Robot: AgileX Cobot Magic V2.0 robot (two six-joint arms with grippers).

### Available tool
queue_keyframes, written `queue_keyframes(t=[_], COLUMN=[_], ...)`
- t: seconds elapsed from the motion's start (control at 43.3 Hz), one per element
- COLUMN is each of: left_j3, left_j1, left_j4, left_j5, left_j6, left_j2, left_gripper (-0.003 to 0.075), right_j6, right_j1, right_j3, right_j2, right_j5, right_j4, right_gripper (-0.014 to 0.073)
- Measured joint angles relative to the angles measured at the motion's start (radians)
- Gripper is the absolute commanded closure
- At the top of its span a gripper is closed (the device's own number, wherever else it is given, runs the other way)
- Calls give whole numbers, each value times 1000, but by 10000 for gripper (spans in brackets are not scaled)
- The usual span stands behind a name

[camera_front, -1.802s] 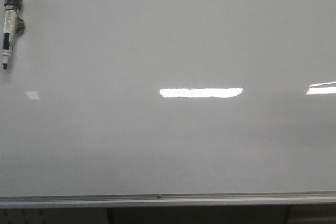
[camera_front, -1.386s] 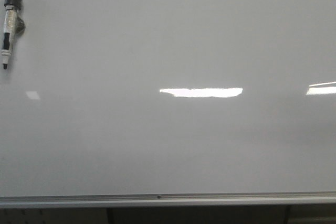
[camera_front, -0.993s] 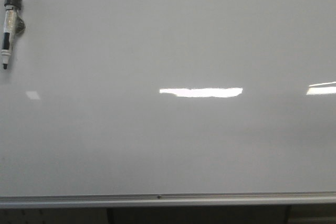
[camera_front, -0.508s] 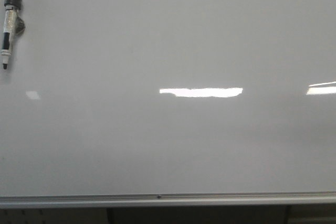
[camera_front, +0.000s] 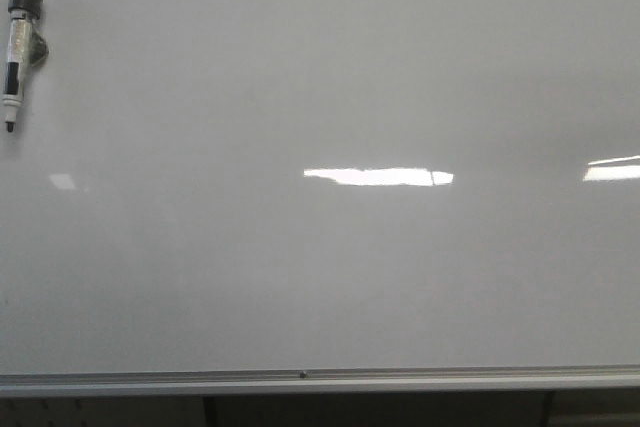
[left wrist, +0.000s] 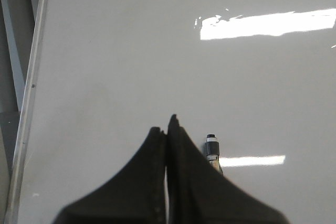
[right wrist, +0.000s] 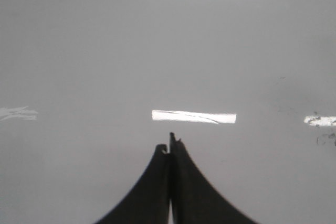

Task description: Write number 2 on whiteboard

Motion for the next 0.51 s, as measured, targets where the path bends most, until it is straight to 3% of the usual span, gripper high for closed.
queue_keyframes(t=[0.231, 0.508], left_j3=[-208, -228], left_j1=[0, 0], left_j4=[5, 5], left_j5=[214, 300], left_j6=[0, 0], left_j2=[192, 355], left_gripper=[740, 740], right_j6=[0, 0], right_j1=[0, 0], right_j3=[-154, -162], right_j2=[222, 425], right_j5=[129, 177], right_j4=[0, 0], right_gripper=[662, 662])
